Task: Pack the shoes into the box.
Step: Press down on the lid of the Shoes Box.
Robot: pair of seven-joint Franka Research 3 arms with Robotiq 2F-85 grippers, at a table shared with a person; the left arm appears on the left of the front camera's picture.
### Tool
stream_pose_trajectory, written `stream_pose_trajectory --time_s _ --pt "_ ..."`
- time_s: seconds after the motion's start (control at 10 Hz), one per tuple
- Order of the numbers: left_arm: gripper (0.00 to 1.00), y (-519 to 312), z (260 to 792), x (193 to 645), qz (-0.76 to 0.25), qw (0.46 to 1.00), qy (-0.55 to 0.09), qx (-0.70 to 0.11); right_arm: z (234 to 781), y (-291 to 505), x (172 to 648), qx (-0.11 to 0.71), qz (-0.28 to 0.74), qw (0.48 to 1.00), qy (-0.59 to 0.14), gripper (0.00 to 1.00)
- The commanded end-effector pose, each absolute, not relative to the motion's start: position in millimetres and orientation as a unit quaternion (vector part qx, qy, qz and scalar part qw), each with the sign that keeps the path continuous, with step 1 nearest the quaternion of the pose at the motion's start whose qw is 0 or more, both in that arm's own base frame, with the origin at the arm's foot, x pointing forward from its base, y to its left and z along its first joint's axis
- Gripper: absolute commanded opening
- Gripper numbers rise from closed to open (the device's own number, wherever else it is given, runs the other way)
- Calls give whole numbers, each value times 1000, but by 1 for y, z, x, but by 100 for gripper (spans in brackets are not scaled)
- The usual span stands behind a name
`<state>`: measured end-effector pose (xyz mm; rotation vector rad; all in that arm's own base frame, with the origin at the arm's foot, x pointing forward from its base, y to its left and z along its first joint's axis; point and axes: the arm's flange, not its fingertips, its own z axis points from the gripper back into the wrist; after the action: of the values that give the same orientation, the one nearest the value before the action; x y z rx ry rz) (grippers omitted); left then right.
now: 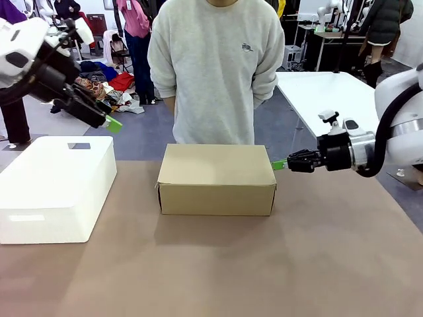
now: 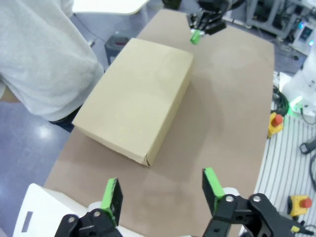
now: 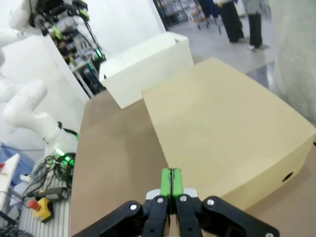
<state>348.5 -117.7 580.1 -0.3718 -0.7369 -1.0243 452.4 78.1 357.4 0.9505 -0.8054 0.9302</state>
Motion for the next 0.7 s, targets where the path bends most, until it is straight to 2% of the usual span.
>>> stream_pose_trajectory --time_s 0.0,0.2,0.3,0.4,0.6 --pt "50 -131 590 360 -450 800 -348 -188 391 87 431 371 439 746 -336 27" --pt "11 -139 590 369 -438 812 -340 -181 413 93 418 341 438 766 -323 65" --pt "0 -143 587 376 -433 816 -339 -179 423 95 413 318 440 773 -328 85" --pt "0 -149 583 388 -430 820 -331 -179 434 98 405 290 445 780 -331 100" --pt "0 -159 573 411 -425 829 -320 -173 450 102 394 250 449 789 -337 100"
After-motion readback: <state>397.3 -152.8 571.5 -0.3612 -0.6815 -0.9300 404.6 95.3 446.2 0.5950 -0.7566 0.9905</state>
